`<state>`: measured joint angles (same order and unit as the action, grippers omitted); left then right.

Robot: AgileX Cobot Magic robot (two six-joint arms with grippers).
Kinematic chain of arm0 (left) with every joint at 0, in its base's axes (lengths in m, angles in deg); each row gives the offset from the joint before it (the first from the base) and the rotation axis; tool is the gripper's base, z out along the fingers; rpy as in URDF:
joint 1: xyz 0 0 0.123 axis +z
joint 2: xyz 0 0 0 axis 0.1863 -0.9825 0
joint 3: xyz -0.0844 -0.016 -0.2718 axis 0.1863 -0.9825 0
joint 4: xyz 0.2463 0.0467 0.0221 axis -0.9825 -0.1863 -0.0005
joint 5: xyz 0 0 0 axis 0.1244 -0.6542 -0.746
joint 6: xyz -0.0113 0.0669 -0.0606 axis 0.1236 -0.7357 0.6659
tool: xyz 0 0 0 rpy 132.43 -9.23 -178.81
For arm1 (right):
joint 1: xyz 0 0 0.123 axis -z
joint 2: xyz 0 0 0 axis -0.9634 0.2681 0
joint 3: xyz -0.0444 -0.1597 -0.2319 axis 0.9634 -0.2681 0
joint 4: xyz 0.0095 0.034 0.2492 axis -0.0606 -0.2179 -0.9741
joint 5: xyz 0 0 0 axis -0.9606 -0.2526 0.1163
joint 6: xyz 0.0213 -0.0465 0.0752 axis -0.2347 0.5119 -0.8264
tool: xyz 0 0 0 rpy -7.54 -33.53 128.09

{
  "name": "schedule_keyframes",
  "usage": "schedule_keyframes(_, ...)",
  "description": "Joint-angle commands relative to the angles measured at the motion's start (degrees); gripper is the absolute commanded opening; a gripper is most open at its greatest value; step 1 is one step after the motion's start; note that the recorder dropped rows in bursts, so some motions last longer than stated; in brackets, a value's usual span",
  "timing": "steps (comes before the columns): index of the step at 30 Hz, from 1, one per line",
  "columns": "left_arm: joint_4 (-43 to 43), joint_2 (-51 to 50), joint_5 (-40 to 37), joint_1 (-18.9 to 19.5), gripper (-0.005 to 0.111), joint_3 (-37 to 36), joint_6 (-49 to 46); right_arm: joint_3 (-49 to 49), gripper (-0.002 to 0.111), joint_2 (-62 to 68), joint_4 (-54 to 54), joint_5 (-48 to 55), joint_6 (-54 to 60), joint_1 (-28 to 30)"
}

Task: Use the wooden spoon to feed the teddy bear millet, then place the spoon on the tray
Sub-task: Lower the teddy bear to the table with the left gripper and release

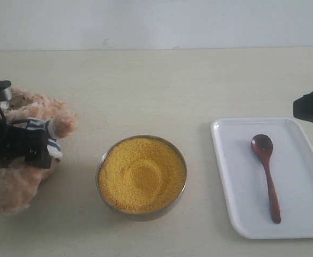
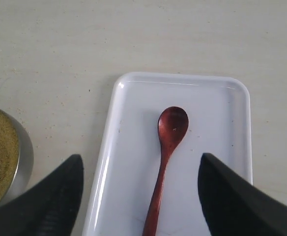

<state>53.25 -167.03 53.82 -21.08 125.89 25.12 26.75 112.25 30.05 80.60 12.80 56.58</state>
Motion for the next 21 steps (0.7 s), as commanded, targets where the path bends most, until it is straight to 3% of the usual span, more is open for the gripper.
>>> schedule_keyframes(1,-2.58,3.92,-3.46,-0.21,0.098,2.99,-0.27,0.26,0.062,-0.13,-0.02,-0.63,0.36,0.05)
schedule_keyframes(8,-8.94,9.83,-11.53,-0.21,0.093,8.45,2.32,0.15,0.061,-0.13,-0.28,-1.30,0.49,0.05)
schedule_keyframes(10,-8.94,11.54,-12.10,-0.21,0.077,8.50,2.08,-1.38,0.045,-0.13,-0.28,-5.02,-0.32,0.05)
schedule_keyframes(13,-8.82,14.46,-10.61,-0.21,0.022,7.72,1.93,-5.47,0.000,-0.24,-0.52,-10.02,-2.12,0.05)
schedule_keyframes(14,-8.51,15.97,-9.07,-0.21,0.004,6.98,1.93,-6.64,0.002,-0.24,-0.84,-12.03,-3.79,0.05)
schedule_keyframes(21,-7.37,30.79,6.09,-0.21,0.004,-0.79,1.76,-17.72,0.003,-7.68,-0.19,-27.58,-7.77,0.05)
